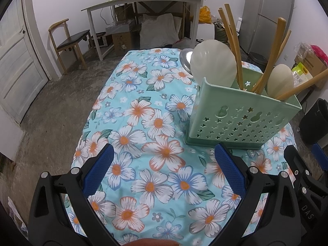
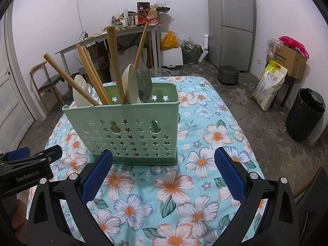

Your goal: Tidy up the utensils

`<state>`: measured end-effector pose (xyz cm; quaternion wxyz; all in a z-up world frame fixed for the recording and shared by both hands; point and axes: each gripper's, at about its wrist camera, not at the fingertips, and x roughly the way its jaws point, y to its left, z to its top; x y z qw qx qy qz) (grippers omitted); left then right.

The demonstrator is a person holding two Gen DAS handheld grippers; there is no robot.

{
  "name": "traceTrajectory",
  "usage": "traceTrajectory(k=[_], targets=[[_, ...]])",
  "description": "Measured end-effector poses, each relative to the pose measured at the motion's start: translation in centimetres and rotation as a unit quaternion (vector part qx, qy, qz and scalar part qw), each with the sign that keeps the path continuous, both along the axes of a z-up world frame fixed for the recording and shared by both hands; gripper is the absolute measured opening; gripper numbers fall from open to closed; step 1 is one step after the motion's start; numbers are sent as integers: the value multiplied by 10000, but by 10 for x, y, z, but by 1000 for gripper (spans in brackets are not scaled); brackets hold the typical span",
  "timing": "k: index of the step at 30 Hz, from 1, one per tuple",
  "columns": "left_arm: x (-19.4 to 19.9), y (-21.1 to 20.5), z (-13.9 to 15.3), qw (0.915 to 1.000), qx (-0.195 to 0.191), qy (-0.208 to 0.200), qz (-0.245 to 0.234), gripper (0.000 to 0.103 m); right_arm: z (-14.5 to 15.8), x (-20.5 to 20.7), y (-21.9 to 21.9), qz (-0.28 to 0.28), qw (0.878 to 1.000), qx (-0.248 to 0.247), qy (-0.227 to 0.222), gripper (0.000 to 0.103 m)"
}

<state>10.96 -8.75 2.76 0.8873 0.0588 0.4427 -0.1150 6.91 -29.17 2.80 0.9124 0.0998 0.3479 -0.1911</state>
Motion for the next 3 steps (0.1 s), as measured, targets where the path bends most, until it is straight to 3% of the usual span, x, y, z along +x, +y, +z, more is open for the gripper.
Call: traceTrajectory(k=[3], targets=[[0, 0, 0, 10000, 6, -2, 2, 95, 0, 0, 0, -5, 10000, 7, -2, 97]])
